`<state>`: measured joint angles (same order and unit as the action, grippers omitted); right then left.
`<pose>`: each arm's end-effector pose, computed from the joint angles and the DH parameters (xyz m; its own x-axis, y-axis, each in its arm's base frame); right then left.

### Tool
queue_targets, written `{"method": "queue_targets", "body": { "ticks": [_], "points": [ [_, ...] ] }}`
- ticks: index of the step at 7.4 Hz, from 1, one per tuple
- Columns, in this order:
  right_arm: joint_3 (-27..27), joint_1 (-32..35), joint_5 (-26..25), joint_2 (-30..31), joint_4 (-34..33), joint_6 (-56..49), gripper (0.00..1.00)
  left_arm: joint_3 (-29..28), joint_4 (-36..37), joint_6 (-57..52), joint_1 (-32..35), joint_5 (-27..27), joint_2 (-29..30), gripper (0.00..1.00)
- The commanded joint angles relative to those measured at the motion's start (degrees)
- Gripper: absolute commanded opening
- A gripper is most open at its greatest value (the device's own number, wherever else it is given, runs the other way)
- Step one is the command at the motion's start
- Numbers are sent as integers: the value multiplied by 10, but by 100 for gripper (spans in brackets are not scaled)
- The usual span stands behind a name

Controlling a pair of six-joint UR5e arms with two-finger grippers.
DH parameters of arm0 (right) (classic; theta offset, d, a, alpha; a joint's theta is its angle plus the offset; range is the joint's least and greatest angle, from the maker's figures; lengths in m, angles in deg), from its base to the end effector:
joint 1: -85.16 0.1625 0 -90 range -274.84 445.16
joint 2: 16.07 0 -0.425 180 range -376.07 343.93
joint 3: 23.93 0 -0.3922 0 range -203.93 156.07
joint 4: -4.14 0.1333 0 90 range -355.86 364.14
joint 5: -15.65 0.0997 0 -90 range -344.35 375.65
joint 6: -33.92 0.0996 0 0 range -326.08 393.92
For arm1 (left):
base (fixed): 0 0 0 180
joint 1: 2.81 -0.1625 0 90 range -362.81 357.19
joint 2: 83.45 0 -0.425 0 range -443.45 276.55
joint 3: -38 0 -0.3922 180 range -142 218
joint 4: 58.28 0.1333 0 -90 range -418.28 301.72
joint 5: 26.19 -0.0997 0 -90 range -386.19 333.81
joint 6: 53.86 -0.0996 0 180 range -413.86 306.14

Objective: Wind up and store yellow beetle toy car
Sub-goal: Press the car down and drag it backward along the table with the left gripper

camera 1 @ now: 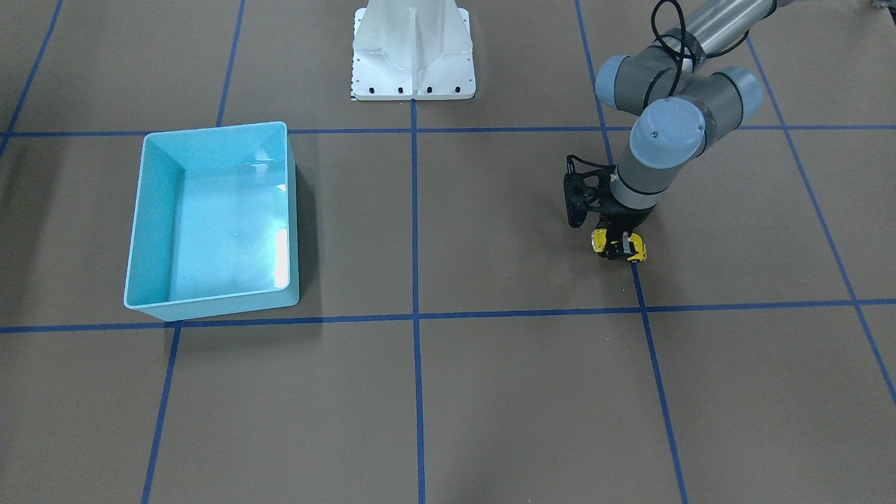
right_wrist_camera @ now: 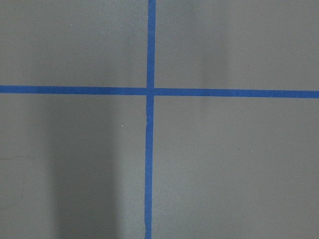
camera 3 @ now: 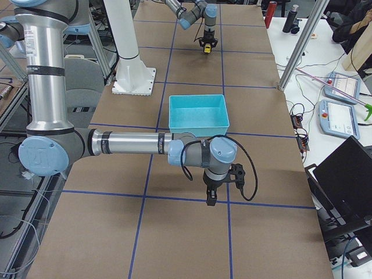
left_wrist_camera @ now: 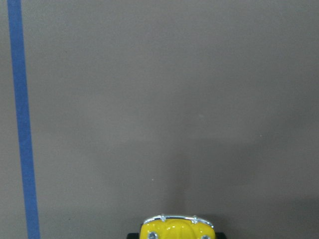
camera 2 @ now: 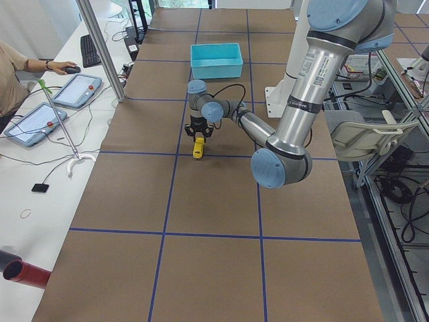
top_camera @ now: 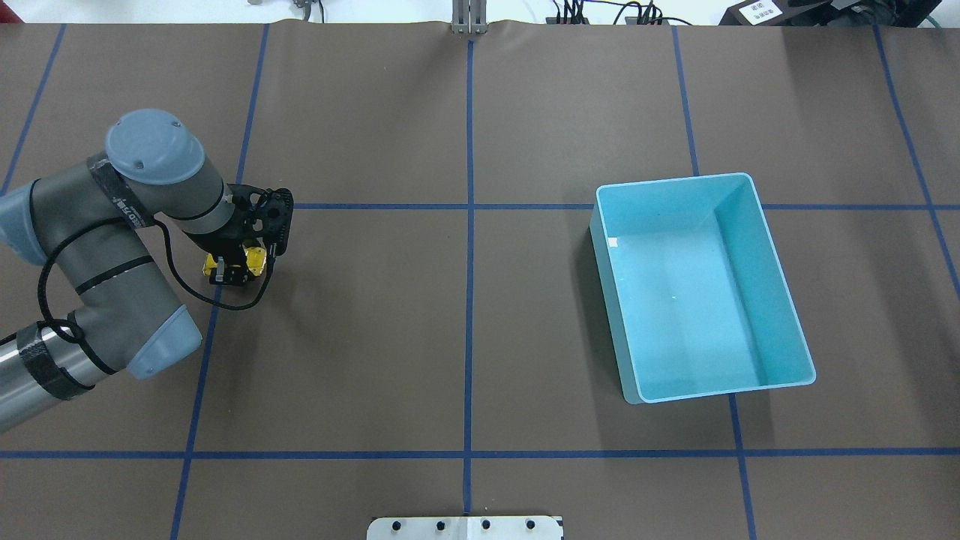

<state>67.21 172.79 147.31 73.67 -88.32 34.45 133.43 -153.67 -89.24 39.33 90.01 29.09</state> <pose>0.0467 -0.4947 0.6542 0.7473 -0.0094 0.6644 0.0344 0.9991 -0.0246 0.4159 -0.4968 0.3909 -0.0145 0.9997 0.0177 -0.7493 -0.0226 0.6619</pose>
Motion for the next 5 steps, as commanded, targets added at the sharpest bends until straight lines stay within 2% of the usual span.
{"method": "queue_targets", "body": {
  "ticks": [1,5],
  "points": [
    [2,0,0,-1,0,1,100,-5,0,1,0,10,1,10],
    [2,1,1,-5,-1,0,100,-9,-1,1,1,10,0,11]
  ]
}}
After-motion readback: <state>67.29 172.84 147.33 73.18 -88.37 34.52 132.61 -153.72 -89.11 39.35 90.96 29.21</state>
